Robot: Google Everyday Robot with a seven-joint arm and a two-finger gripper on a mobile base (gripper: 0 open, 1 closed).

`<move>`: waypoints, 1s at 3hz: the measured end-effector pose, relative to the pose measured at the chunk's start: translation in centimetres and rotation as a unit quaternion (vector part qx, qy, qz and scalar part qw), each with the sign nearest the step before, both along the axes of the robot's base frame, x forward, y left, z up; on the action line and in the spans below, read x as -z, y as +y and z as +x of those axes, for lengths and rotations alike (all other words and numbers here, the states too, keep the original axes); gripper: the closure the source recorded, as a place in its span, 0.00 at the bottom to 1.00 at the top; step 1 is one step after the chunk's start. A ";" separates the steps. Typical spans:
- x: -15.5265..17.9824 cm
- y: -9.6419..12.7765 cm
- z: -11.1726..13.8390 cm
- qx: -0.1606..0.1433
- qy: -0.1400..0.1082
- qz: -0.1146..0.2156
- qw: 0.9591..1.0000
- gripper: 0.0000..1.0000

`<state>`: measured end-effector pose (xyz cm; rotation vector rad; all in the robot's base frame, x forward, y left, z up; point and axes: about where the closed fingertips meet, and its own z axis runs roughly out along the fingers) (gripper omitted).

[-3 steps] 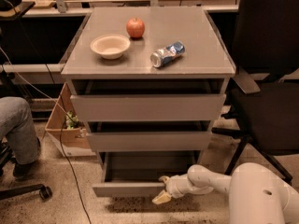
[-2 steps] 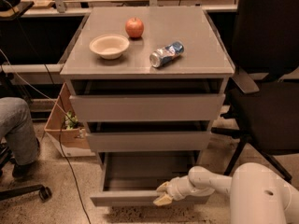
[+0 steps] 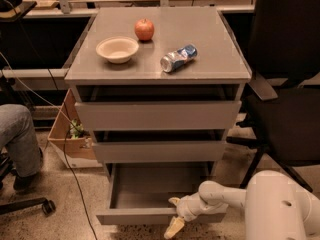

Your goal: Open bottom drawer

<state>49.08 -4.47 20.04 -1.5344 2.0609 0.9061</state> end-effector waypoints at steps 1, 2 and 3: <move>-1.2 -0.2 -0.5 -0.005 0.012 -0.001 1.000 0.00; -2.9 -1.7 0.7 0.010 0.014 -0.001 1.000 0.00; -4.1 -3.6 2.9 0.034 0.004 -0.002 0.999 0.02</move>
Offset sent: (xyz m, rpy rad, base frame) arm 0.0280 -0.0431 0.0542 -0.0092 0.0201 -0.0692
